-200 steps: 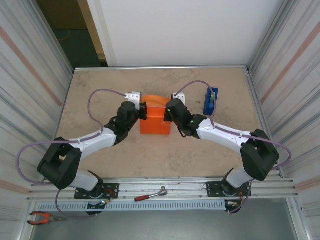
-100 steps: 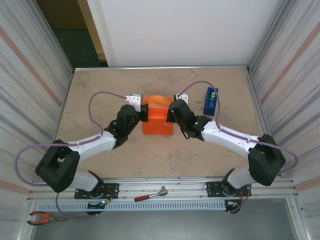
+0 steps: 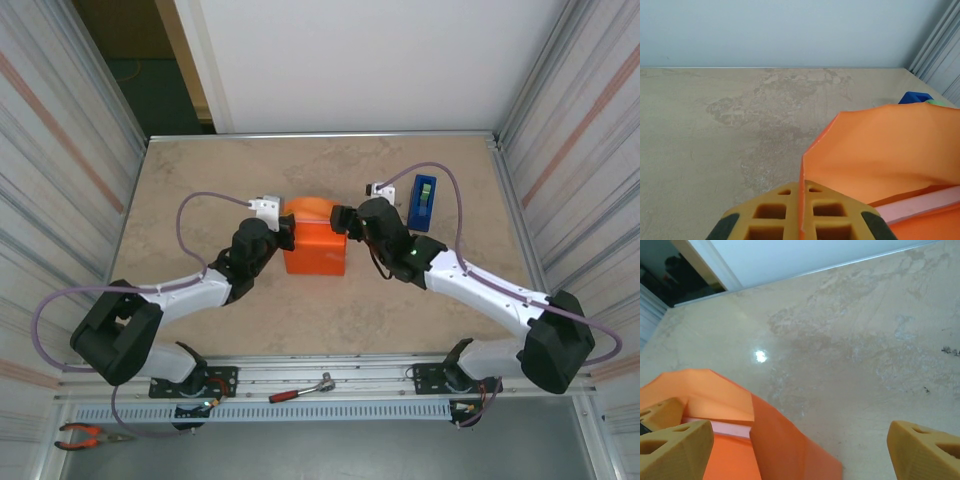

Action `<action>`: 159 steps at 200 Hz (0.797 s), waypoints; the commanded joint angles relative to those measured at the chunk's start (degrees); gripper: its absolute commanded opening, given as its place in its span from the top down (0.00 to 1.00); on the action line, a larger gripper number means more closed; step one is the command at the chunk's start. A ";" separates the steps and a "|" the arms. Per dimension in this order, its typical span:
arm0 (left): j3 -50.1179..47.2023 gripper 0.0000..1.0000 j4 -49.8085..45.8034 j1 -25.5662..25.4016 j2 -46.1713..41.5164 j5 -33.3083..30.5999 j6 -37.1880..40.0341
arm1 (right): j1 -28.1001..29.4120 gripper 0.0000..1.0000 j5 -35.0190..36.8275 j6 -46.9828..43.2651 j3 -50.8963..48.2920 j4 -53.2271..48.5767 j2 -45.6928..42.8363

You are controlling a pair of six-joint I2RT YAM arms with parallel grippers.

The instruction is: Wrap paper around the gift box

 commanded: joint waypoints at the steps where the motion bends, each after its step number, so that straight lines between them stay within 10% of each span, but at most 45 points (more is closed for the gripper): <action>1: -1.06 1.00 -0.42 -0.65 -1.29 -0.56 -0.98 | 0.80 0.11 0.91 1.35 -1.20 0.39 2.13; 47: -0.86 1.00 -1.20 -1.03 -1.73 -1.01 -1.15 | 3.29 0.15 5.81 1.76 -0.17 1.30 10.03; 85: -0.35 1.00 -1.51 -0.97 -2.08 -0.61 -1.39 | 3.81 0.62 8.46 2.48 -0.59 1.29 13.56; 159: -0.95 0.42 0.01 -0.27 -7.28 -1.35 -1.86 | 3.94 0.99 8.14 2.72 -1.82 1.35 13.19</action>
